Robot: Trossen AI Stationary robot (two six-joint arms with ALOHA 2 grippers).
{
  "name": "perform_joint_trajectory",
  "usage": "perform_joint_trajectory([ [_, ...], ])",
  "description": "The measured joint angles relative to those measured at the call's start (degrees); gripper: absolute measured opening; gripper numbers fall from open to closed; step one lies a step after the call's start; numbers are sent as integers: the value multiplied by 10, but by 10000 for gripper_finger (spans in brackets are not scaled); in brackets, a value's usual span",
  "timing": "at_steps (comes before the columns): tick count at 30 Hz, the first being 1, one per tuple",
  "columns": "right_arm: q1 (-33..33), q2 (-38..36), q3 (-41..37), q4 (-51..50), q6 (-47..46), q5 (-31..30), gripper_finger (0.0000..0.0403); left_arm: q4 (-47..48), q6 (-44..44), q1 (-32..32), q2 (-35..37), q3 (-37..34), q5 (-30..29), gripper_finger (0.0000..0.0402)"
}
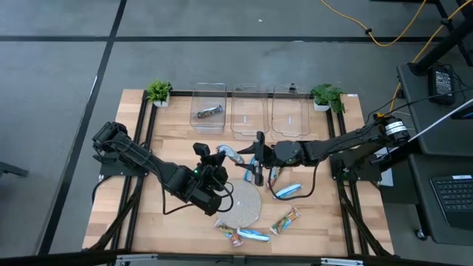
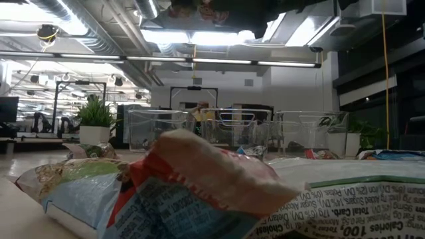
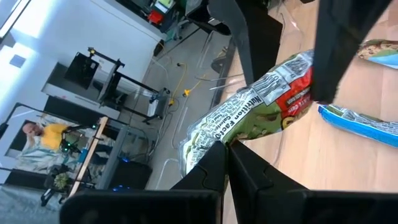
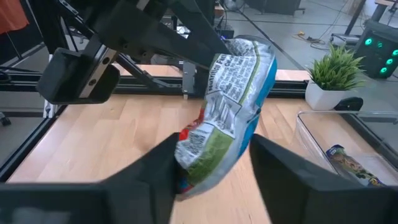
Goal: Pick and place Granola Bars by type
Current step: Put the red granola bar into the center transparent bin
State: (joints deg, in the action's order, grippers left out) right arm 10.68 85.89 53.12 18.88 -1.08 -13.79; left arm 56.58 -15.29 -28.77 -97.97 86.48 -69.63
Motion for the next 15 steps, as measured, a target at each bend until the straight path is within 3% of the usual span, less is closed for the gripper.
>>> perform_joint_trajectory([
  [9, 0, 0, 0, 0, 14, -2, 69, 0, 8, 0, 0, 0, 3, 15],
  [15, 0, 0, 0, -4, 15, -2, 48, 12, 16, -1, 0, 13, 15, 42],
])
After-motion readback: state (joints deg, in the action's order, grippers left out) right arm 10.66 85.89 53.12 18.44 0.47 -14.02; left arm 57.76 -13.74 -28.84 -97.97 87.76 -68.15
